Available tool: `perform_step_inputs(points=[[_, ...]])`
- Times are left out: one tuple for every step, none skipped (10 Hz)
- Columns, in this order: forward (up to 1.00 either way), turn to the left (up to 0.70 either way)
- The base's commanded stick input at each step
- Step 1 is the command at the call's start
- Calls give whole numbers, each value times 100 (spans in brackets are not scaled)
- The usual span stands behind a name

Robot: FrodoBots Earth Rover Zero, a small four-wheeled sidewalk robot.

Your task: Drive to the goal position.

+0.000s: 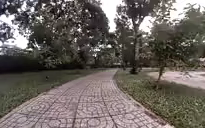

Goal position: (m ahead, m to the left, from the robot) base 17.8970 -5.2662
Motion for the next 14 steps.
perform_step_inputs(points=[[100,0],[100,0],[100,0],[100,0],[100,14],[100,0],[100,0],[100,0],[100,0],[100,0],[100,0],[100,0],[100,-26],[100,0]])
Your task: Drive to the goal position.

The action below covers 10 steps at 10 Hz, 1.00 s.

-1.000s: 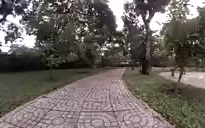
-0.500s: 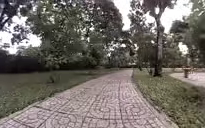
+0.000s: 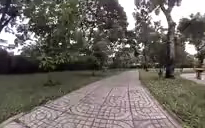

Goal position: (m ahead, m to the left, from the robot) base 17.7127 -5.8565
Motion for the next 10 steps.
perform_step_inputs(points=[[100,0],[100,0],[100,0],[100,0],[100,-8],[100,-27],[100,-27],[100,-27],[100,-23],[100,0]])
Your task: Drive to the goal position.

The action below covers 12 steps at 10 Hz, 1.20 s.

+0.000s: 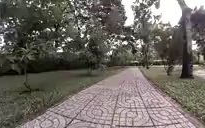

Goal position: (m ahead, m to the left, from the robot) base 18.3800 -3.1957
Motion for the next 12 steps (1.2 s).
perform_step_inputs(points=[[100,0],[100,-16],[100,-27],[100,-27],[100,-18],[100,0],[100,0],[100,-9],[100,-27],[100,-27],[100,-27],[100,-10]])
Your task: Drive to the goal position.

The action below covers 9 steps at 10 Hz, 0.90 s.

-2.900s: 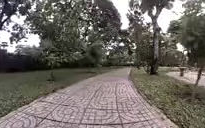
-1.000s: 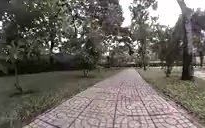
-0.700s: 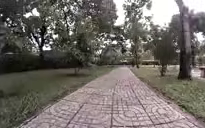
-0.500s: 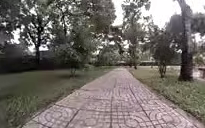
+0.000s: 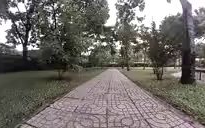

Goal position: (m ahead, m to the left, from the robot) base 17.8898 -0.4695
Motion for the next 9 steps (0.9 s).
perform_step_inputs(points=[[100,0],[100,0],[100,0],[100,0],[100,0],[100,0],[100,0],[100,0],[100,0]])
